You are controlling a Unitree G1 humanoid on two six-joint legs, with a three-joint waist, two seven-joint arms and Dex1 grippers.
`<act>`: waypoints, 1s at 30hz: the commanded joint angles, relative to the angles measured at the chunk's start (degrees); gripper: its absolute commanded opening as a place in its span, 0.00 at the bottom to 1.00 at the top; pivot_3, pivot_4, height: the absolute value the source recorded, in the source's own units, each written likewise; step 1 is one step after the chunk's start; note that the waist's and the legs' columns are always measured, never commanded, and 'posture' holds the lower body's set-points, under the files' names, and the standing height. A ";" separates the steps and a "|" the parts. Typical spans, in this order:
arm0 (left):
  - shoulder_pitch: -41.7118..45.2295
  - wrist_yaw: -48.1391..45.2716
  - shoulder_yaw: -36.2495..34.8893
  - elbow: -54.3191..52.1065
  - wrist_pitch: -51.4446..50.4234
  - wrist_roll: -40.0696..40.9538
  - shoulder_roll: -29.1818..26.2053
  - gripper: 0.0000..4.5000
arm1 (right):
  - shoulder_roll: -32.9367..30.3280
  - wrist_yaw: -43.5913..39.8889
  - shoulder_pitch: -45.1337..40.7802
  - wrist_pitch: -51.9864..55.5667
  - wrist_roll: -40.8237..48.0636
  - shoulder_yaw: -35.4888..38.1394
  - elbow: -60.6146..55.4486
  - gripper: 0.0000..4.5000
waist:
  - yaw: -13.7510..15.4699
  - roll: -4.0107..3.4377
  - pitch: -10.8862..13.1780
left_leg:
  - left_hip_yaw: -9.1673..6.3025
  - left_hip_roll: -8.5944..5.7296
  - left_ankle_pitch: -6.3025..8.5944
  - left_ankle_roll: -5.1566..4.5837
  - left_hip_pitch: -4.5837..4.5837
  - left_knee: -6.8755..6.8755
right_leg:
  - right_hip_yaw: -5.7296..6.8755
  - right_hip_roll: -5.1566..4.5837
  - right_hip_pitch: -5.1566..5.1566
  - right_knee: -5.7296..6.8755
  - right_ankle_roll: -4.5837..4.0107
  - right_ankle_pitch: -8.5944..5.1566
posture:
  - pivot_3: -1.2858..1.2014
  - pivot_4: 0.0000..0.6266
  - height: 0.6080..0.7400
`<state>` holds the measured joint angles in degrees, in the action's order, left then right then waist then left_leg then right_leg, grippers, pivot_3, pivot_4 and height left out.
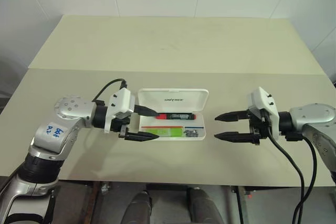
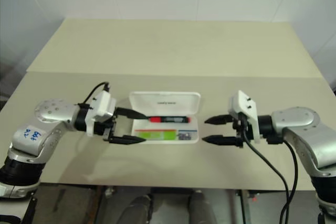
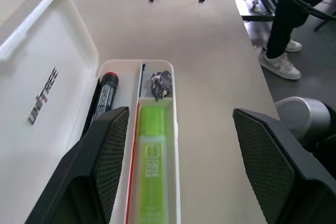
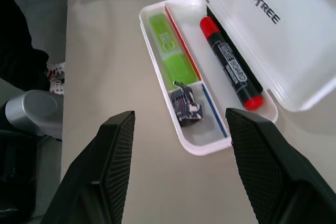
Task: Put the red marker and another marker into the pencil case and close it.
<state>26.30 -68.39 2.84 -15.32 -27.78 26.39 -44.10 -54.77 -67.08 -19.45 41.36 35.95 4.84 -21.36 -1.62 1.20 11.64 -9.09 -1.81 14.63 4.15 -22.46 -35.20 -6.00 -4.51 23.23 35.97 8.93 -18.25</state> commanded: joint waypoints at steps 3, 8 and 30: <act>-0.57 -0.28 -3.71 -0.67 0.41 2.06 -1.84 0.76 | 1.93 4.80 -1.30 1.62 3.65 3.58 -3.80 0.65 | 0.08 0.00 0.00 | 0.00 0.01 0.00 0.00 0.00 0.00 | 0.00 0.01 0.00 0.00 0.00 0.00 | 0.52 0.24 1.00; -0.69 0.07 -4.56 -0.50 0.15 2.60 -1.96 0.76 | 5.17 9.20 -1.49 1.85 4.14 2.38 -6.03 0.65 | 0.13 0.00 0.00 | 0.00 0.00 0.00 0.00 0.00 0.00 | -0.01 -0.01 0.00 -0.02 0.00 0.00 | 0.52 0.24 1.00; 0.94 0.46 -1.26 -1.37 -0.19 1.98 -0.27 0.76 | 15.95 18.29 -3.59 0.69 -4.18 -14.05 -7.91 0.01 | 0.06 0.00 0.00 | 0.00 0.01 -0.01 0.01 0.02 0.00 | -0.02 0.00 0.02 0.03 0.00 0.01 | 0.52 0.24 1.00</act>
<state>26.44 -67.43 1.26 -15.17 -28.33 27.90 -43.88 -39.38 -49.34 -22.20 42.73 32.29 -8.98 -28.02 -1.56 1.20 11.64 -9.09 -1.80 14.62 4.17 -22.44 -35.20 -6.01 -4.51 23.24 36.00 8.93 -18.24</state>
